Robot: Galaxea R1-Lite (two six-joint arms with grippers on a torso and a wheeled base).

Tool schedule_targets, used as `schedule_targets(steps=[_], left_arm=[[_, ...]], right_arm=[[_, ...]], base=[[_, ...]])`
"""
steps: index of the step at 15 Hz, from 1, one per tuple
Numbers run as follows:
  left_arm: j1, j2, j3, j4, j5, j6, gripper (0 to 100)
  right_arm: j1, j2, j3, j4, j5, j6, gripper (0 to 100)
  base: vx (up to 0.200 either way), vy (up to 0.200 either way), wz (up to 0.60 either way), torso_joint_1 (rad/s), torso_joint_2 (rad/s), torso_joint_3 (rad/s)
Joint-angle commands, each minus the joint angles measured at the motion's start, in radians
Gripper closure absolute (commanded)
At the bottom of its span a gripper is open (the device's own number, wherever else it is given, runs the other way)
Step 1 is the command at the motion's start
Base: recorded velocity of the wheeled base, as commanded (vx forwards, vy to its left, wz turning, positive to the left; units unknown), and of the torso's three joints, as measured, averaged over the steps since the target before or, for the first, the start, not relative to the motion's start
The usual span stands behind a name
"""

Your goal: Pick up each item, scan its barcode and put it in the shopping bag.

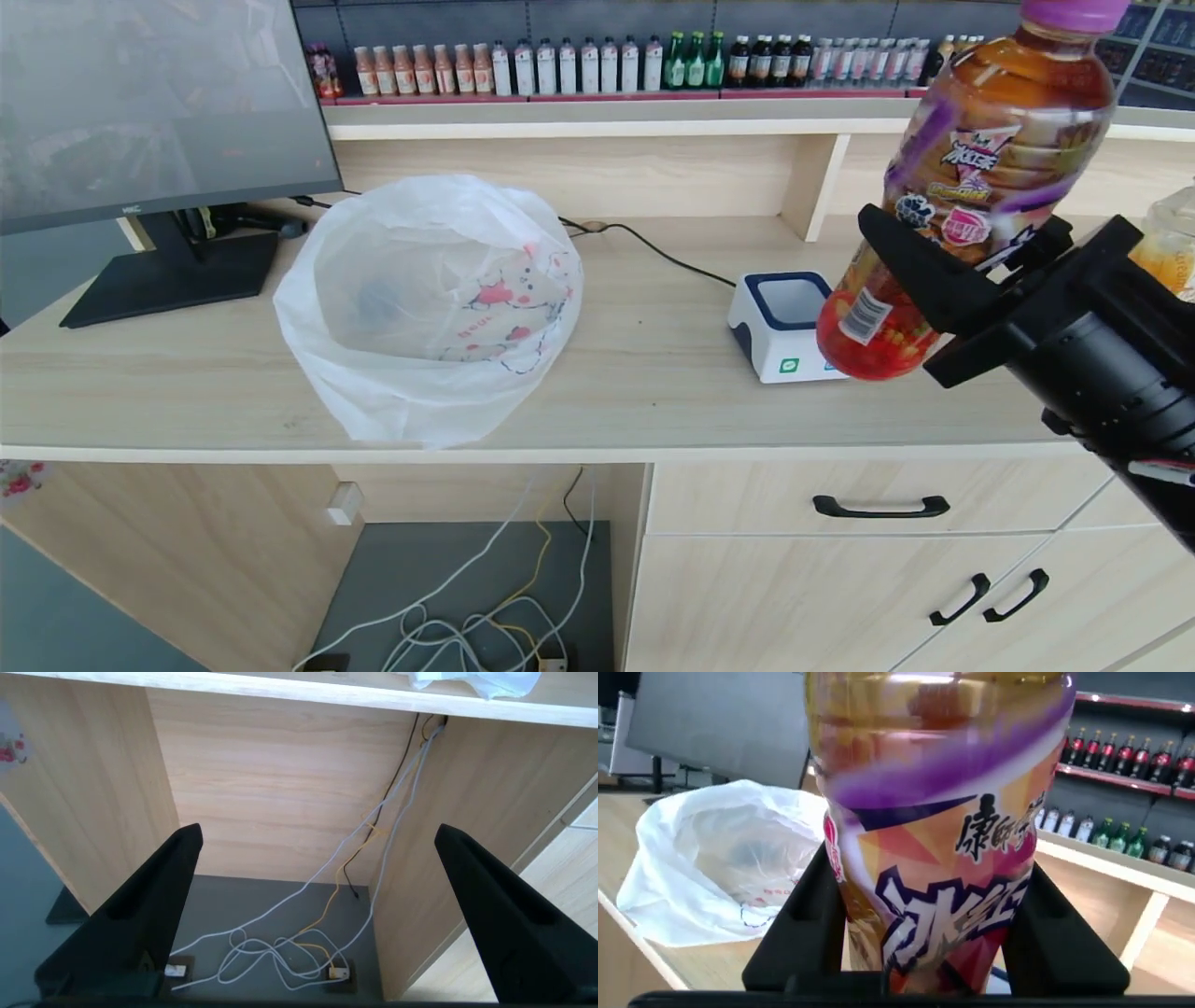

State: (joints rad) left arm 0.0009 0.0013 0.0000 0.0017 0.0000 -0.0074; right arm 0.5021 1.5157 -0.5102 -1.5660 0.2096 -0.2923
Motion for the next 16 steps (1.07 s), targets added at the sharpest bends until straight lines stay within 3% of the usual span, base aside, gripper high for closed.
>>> schedule_targets(steps=[1,2,8,9,12,16], left_arm=[[0.001,0.000,0.000,0.000,0.000,0.000,0],[0.001,0.000,0.000,0.000,0.000,0.000,0],[0.001,0.000,0.000,0.000,0.000,0.000,0],[0.001,0.000,0.000,0.000,0.000,0.000,0],[0.001,0.000,0.000,0.000,0.000,0.000,0],[0.001,0.000,0.000,0.000,0.000,0.000,0]], right_arm=[[-0.074,0.055,-0.051,0.011,0.070,-0.054,100],[-0.102,0.058,-0.105,0.070,0.166,-0.122,100],[-0.103,0.087,-0.211,0.113,0.274,-0.490,100],[-0.103,0.124,-0.245,0.112,0.343,-0.565,100],[-0.103,0.218,-0.392,0.106,0.464,-0.596,100],[-0.131,0.293,-0.418,0.067,0.527,-0.650,100]], base=[[0.000,0.000,0.00,0.000,0.00,0.000],[0.000,0.000,0.00,0.000,0.00,0.000],[0.000,0.000,0.00,0.000,0.00,0.000],[0.000,0.000,0.00,0.000,0.00,0.000],[0.000,0.000,0.00,0.000,0.00,0.000],[0.000,0.000,0.00,0.000,0.00,0.000]])
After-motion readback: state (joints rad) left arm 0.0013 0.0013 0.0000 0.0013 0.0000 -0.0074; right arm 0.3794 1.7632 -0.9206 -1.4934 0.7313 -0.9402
